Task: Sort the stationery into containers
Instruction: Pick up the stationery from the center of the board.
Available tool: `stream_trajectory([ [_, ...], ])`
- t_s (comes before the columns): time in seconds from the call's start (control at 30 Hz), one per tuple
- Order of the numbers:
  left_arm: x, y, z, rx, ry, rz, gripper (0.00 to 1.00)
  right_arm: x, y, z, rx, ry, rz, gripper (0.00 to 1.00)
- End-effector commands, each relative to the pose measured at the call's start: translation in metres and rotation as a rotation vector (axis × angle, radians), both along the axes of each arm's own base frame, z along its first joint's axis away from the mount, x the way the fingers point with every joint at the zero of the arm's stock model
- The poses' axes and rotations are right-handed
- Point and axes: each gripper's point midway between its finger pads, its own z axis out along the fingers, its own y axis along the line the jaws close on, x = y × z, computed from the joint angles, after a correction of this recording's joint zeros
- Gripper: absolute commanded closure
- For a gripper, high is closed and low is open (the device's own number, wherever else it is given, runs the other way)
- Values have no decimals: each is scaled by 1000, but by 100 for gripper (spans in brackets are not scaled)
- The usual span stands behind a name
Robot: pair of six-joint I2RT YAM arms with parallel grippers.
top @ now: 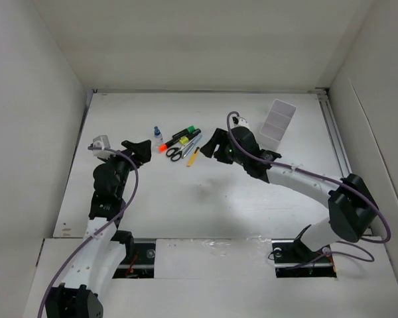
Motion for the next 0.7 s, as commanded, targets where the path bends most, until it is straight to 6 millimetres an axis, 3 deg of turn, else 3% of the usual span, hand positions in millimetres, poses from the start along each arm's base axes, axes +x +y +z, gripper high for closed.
stream_trajectory([
  [0.0, -6, -4, 54, -116, -192, -19, 0, 14, 16, 52, 68, -117, 6, 30],
  [0.07, -6, -4, 55, -201, -161, -8, 0, 21, 20, 51, 59, -113, -2, 32],
  [0.13, -11, -18, 64, -181, -196, -95, 0, 27, 26, 58, 69, -124, -2, 36],
  [0.17, -13, -23, 60, -133, -214, -127, 0, 28, 30, 51, 60, -106, 10, 51],
  [0.23, -29, -36, 78, -71, -343, -221, 0, 31, 35, 50, 57, -96, 19, 67],
  [0.27, -35, -39, 66, -66, -357, -247, 0, 35, 39, 51, 56, -95, 19, 79],
  [0.3, -47, -42, 78, -57, -450, -273, 0, 34, 46, 53, 65, -92, 26, 97],
  [0.33, -59, -52, 80, -76, -482, -321, 0, 35, 47, 59, 73, -101, 26, 100],
  [0.4, -59, -50, 71, -125, -465, -296, 0, 39, 54, 60, 70, -108, 18, 100],
  [0.47, -47, -38, 57, -134, -382, -208, 0, 37, 62, 62, 66, -114, 21, 100],
  [0.53, -46, -35, 75, -116, -380, -183, 0, 40, 70, 59, 46, -102, 21, 100],
  [0.57, -44, -35, 70, -113, -336, -181, 0, 44, 72, 60, 39, -111, 17, 100],
  [0.6, -46, -35, 77, -114, -349, -182, 0, 43, 79, 64, 43, -114, 27, 95],
  [0.63, -47, -34, 83, -114, -362, -182, 0, 42, 86, 57, 28, -111, 42, 78],
  [0.67, -44, -31, 78, -128, -338, -156, 0, 44, 88, 56, 21, -115, 46, 69],
])
